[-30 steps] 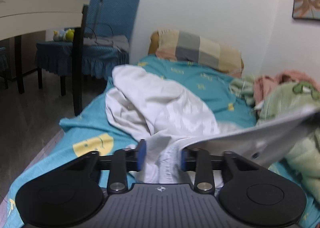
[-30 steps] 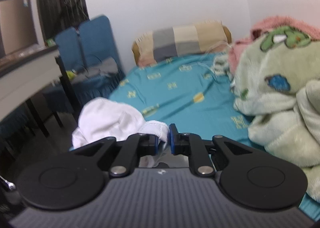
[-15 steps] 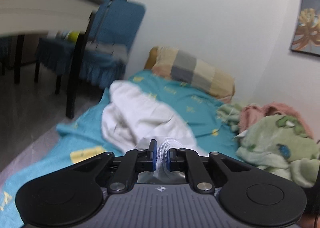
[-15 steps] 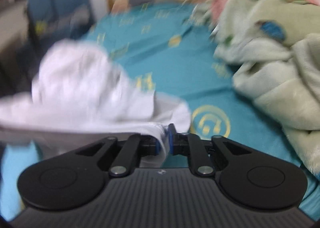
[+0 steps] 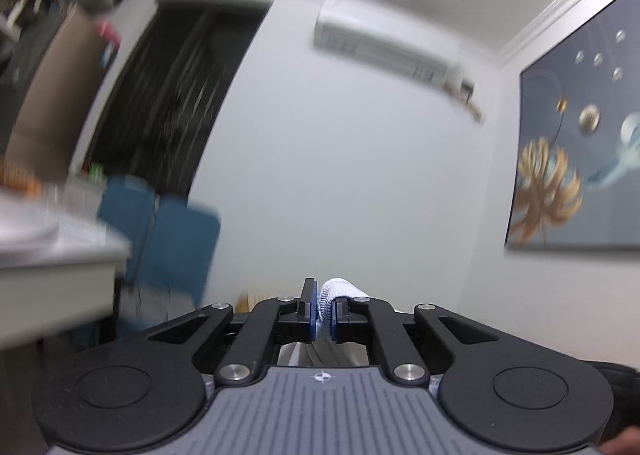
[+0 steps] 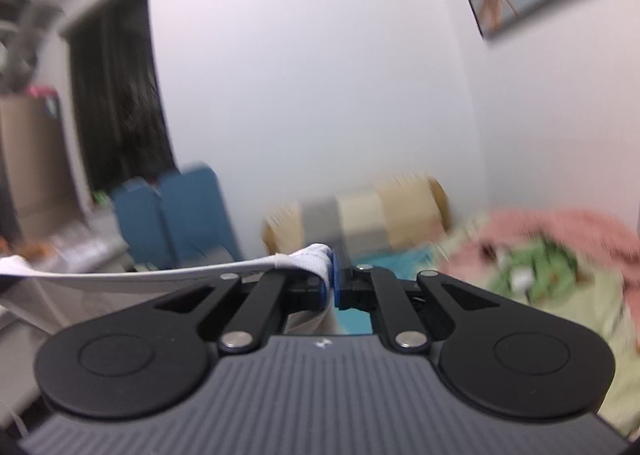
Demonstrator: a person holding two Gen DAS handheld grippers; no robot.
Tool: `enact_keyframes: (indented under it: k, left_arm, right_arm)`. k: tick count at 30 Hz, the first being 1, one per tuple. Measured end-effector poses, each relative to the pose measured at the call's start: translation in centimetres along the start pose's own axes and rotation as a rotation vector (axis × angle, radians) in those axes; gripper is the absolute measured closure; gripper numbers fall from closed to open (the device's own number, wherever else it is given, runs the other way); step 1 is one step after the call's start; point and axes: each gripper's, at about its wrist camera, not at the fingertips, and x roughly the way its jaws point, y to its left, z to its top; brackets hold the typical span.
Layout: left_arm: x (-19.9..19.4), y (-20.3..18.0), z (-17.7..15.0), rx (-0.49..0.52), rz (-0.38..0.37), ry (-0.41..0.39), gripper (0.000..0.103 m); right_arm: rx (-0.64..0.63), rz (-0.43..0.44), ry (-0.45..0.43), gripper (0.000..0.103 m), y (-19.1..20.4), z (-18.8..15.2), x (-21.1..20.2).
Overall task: Fold clothes
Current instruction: 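Lift the T-shirt high with both grippers and shake it out, then lower the T-shirt onto the bed and open both grippers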
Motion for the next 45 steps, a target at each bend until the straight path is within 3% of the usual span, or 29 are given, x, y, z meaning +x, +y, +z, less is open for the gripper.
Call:
enact_keyframes:
  k: [5, 10, 14, 18, 23, 29, 33, 39, 42, 45]
  left_arm:
    - [-3.6, -2.2, 10.3, 0.034, -0.004, -0.101, 0.096]
    - [-7.7, -3.6, 16.8, 0.048, -0.022, -0.153, 0.096]
    - [-8.8, -4.0, 19.5, 0.04, -0.051, -0.131, 0.096]
    - [-6.2, -3.0, 17.9, 0.044, -0.044, -0.049, 0.096]
    - [2.8, 0.8, 10.2, 0.034, -0.012, 0.067, 0.096]
    - [17.4, 5.8, -2.3, 0.04, 0.044, 0.23, 0.096]
    - [28.1, 9.4, -13.0, 0.016, 0.077, 0.341, 0.095]
    - [42.8, 15.1, -31.7, 0.006, 0.117, 0.527, 0.095]
    - [47.9, 17.8, -40.7, 0.013, 0.129, 0.626, 0.095]
    - [51.1, 19.9, -47.1, 0.001, 0.148, 0.693, 0.093]
  right_arm:
    - [-0.099, 0.063, -0.162, 0.096, 4.1, 9.3, -7.5]
    - [-0.176, 0.087, -0.293, 0.096, 7.4, 14.8, -14.8]
    - [-0.211, 0.069, -0.338, 0.096, 8.6, 16.9, -17.6]
    - [-0.201, 0.049, -0.297, 0.096, 7.9, 16.0, -15.0]
    - [-0.167, 0.026, -0.172, 0.096, 6.2, 11.4, -6.7]
    - [-0.092, -0.008, -0.011, 0.096, 3.3, 2.6, 8.4]
    - [-0.071, -0.061, 0.086, 0.096, 1.2, -4.5, 20.3]
    - [-0.103, -0.119, 0.2, 0.096, -2.5, -17.6, 37.6]
    - [-0.104, -0.138, 0.297, 0.096, -4.8, -24.4, 44.5]
    - [-0.107, -0.144, 0.385, 0.096, -6.7, -29.8, 49.3]
